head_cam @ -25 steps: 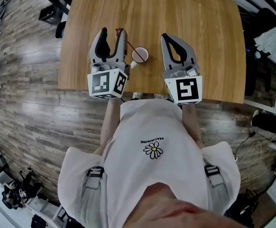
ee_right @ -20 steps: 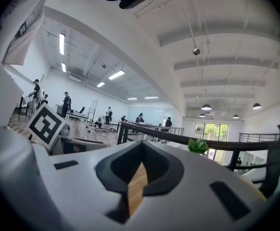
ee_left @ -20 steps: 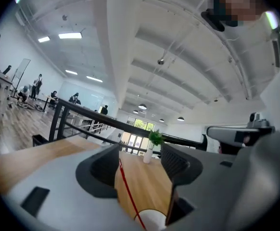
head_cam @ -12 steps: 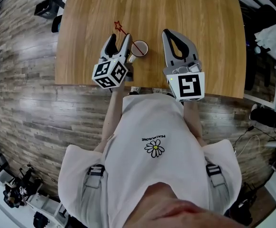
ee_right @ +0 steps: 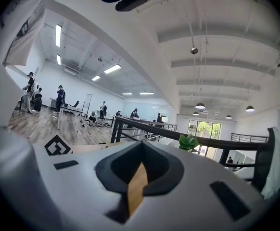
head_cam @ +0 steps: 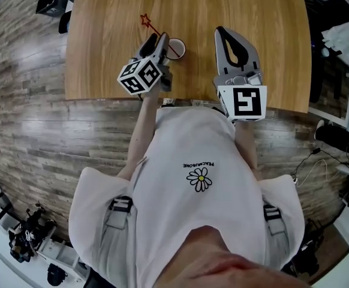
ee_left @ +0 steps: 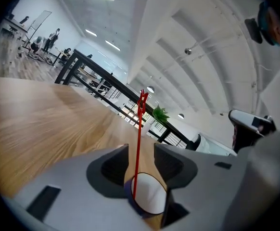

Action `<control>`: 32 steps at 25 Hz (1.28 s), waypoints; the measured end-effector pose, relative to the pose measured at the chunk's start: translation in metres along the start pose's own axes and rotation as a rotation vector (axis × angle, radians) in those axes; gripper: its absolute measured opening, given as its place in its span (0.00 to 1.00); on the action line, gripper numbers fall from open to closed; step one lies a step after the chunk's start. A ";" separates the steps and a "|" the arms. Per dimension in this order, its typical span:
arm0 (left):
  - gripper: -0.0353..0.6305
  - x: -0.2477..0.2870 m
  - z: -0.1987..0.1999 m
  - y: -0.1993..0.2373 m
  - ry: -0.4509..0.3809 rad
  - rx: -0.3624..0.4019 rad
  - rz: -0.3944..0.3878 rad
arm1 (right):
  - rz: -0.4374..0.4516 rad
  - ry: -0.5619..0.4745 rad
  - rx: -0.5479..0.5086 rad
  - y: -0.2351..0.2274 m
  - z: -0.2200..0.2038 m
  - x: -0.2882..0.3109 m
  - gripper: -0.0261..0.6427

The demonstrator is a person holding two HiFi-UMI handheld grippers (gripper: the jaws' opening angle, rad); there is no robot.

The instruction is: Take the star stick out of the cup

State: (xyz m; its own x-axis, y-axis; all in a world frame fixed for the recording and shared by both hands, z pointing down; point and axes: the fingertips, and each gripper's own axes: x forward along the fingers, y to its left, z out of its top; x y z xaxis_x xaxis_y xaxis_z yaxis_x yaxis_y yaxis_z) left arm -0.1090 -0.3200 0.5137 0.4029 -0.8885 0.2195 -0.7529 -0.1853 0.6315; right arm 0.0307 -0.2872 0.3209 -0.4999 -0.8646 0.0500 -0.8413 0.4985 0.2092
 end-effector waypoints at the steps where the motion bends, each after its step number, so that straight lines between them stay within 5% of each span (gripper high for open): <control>1: 0.31 0.002 0.000 0.000 0.004 0.003 -0.002 | -0.003 -0.002 -0.001 -0.001 0.001 -0.001 0.05; 12: 0.09 0.007 -0.012 0.005 0.051 0.056 0.065 | -0.025 0.010 -0.022 -0.007 -0.003 -0.009 0.05; 25: 0.08 0.008 -0.009 0.001 0.063 0.125 0.096 | 0.016 -0.012 -0.005 0.003 0.005 -0.003 0.05; 32: 0.08 0.009 0.032 -0.033 -0.024 0.202 0.044 | 0.013 -0.030 -0.006 -0.002 0.007 0.000 0.05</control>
State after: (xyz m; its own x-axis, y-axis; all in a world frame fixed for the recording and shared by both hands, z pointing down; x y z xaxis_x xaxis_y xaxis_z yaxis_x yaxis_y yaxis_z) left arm -0.0974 -0.3359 0.4713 0.3566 -0.9068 0.2248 -0.8597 -0.2242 0.4590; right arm 0.0312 -0.2876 0.3132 -0.5171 -0.8556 0.0236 -0.8333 0.5095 0.2144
